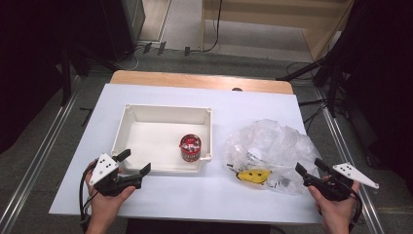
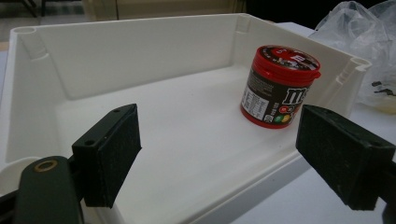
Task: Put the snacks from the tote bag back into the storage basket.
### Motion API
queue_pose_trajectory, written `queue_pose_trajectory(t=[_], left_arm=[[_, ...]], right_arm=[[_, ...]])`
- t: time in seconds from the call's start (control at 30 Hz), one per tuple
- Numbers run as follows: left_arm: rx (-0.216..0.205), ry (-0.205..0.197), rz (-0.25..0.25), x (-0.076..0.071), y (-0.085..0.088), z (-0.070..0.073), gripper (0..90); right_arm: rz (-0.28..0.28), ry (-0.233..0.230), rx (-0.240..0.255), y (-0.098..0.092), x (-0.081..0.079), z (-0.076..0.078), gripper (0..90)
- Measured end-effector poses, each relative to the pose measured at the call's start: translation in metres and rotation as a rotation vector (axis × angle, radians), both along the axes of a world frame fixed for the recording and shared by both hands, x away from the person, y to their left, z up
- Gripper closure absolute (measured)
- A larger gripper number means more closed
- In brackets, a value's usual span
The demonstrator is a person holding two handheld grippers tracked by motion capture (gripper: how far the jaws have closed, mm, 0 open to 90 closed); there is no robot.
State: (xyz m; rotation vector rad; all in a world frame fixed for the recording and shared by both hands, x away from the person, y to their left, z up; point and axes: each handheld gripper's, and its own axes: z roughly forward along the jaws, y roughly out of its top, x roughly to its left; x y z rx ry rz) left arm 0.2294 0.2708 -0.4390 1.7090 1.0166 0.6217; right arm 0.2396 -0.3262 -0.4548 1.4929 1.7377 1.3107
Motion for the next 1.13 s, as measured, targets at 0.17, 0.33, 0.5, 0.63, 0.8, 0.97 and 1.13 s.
queue_pose_trajectory(t=[0.17,0.33,0.5,0.63,0.8,0.97,1.13], left_arm=[[0.001,0.005,-0.016,0.004,-0.004,-0.002,14.3],[0.004,0.004,-0.028,0.010,-0.009,-0.007,14.4],[0.019,-0.004,-0.040,0.012,-0.015,-0.013,14.7],[0.007,-0.001,-0.034,0.014,-0.016,-0.015,14.7],[-0.007,0.000,-0.017,0.013,-0.015,-0.016,15.2],[0.014,0.005,-0.026,0.014,-0.018,-0.017,15.1],[0.012,0.001,-0.028,0.014,-0.018,-0.018,15.0]], right_arm=[[-0.037,0.003,0.012,-0.011,-0.001,-0.004,20.3],[-0.061,0.000,0.037,-0.018,0.000,-0.008,20.3],[-0.060,0.002,0.056,-0.020,0.000,-0.011,20.3],[-0.067,0.012,0.048,-0.019,-0.003,-0.015,20.3],[-0.089,0.024,0.039,-0.020,-0.002,-0.022,20.7],[-0.144,0.018,0.080,-0.023,-0.001,-0.029,20.7],[-0.174,0.035,0.057,-0.019,-0.002,-0.032,20.4]])
